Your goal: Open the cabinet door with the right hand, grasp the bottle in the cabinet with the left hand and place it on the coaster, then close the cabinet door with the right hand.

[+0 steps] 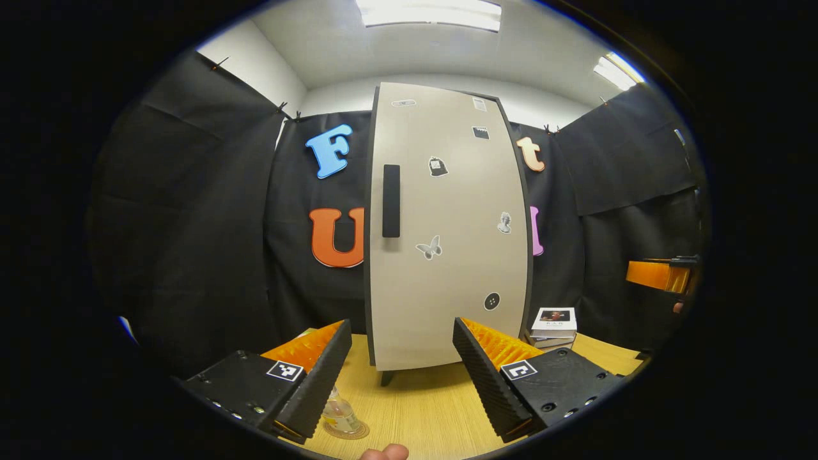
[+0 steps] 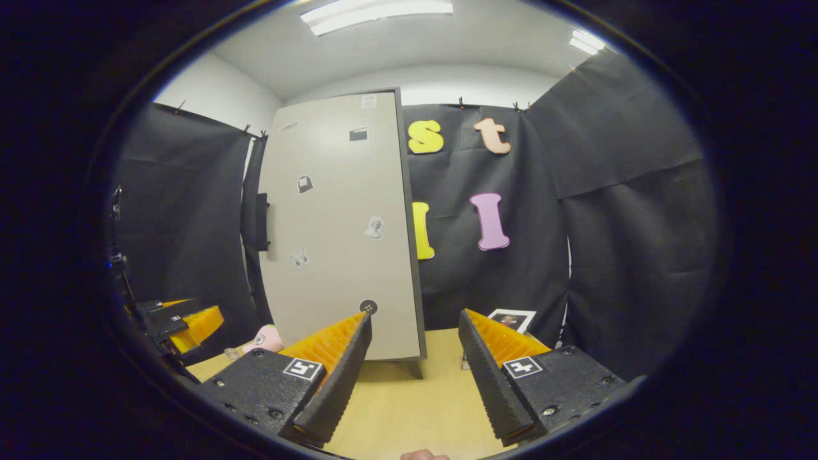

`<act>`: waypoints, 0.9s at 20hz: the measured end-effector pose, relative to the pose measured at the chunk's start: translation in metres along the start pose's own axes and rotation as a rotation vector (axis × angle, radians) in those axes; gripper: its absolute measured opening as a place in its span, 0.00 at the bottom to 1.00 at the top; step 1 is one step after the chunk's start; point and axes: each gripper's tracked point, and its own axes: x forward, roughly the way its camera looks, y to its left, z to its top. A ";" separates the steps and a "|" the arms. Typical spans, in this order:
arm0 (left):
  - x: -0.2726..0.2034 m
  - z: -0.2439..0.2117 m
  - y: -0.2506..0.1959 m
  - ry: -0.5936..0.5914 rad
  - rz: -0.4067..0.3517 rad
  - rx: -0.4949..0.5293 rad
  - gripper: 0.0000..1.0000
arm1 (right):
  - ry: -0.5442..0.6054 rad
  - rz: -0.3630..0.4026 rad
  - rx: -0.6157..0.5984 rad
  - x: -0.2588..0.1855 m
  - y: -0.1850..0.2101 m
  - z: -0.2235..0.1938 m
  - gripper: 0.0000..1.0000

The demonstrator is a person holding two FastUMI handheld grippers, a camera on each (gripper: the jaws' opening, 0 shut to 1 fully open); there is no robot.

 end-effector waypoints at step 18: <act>0.005 -0.001 0.001 -0.004 -0.004 0.009 0.96 | 0.002 0.000 0.011 0.004 0.002 -0.003 0.89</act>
